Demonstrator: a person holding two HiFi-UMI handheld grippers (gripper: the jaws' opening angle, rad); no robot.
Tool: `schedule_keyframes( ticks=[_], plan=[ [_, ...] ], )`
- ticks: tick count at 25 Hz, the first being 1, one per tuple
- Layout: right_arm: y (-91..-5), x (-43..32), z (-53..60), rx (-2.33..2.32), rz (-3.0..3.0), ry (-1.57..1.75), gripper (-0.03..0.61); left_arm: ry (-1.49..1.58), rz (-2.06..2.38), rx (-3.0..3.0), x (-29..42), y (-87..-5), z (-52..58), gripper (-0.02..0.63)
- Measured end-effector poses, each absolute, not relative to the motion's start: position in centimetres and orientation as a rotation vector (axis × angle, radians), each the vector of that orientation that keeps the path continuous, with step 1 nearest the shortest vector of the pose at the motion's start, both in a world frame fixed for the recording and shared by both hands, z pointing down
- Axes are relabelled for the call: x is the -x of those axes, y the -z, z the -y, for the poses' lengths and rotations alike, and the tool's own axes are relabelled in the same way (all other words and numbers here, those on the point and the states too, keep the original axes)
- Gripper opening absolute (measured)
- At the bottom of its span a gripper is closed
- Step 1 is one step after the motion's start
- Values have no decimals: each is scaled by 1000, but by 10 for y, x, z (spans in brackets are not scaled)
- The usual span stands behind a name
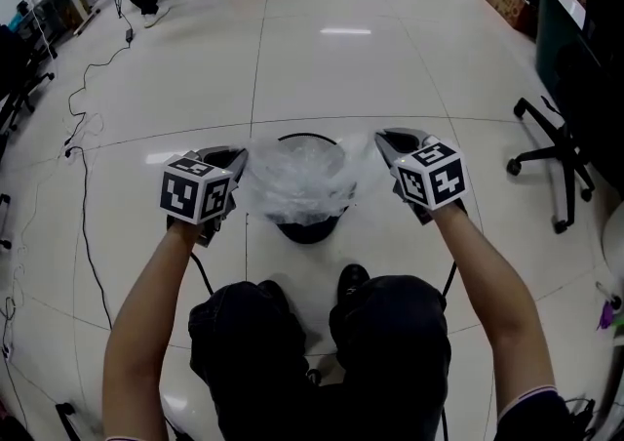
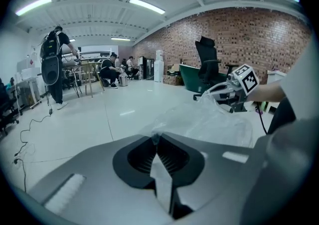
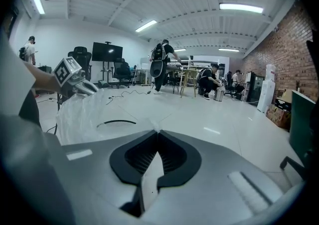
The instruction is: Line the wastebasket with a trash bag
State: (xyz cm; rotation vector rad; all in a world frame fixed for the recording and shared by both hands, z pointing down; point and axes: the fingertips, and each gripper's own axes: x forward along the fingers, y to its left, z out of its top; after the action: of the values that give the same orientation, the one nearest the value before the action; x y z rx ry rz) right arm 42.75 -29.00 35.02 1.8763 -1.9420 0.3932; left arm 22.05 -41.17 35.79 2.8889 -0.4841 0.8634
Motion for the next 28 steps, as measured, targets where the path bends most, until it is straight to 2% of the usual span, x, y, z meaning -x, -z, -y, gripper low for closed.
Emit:
schedule_keyframes(
  ticks=[28],
  plan=[
    [-465,-485,376,-1917,1908,-651,2,-988,557,-2644,-216,-474,510,12]
  ],
)
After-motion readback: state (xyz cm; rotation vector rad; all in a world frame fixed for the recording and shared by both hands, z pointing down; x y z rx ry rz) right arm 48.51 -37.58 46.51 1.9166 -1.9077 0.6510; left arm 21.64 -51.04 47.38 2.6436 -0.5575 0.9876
